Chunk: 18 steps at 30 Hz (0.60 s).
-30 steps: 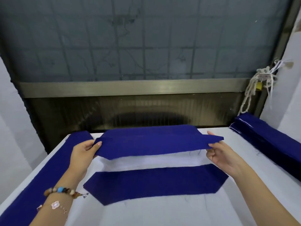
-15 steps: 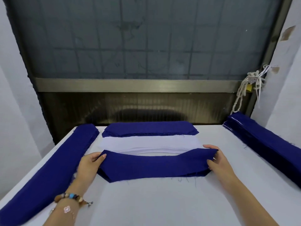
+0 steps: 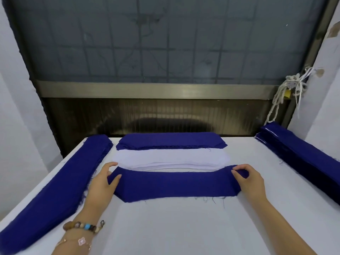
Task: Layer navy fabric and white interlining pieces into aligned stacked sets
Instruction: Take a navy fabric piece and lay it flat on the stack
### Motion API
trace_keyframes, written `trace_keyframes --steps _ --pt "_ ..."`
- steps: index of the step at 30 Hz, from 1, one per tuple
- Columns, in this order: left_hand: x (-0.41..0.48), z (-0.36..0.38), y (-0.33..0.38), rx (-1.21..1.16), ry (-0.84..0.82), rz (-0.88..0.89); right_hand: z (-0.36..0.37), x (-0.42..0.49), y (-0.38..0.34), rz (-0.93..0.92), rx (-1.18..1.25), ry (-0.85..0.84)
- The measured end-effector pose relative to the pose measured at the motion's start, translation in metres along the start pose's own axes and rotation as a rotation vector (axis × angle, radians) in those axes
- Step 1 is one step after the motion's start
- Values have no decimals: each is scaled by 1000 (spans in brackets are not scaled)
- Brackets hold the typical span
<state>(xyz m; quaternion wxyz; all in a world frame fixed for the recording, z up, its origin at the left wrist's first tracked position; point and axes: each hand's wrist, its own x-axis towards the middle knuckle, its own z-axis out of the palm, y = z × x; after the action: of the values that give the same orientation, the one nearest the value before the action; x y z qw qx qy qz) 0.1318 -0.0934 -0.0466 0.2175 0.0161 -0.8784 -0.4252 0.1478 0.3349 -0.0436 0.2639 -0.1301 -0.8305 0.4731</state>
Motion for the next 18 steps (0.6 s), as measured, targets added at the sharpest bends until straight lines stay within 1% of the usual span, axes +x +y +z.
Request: trace_keyframes --steps 2,6,11,13,18 --pt "1 -2 -1 -1 29 -18 0 -3 1 -38 -24 7" --pt "3 -4 0 -17 91 -56 0 -3 0 -52 -1 32" --pt "4 -6 -2 -40 125 -120 4 -3 1 -76 -82 -42" --pt "4 -7 -4 -16 112 -145 5 -2 1 -62 -125 -43" --pt "3 -6 -4 88 39 -140 5 -2 2 -7 -234 -13"
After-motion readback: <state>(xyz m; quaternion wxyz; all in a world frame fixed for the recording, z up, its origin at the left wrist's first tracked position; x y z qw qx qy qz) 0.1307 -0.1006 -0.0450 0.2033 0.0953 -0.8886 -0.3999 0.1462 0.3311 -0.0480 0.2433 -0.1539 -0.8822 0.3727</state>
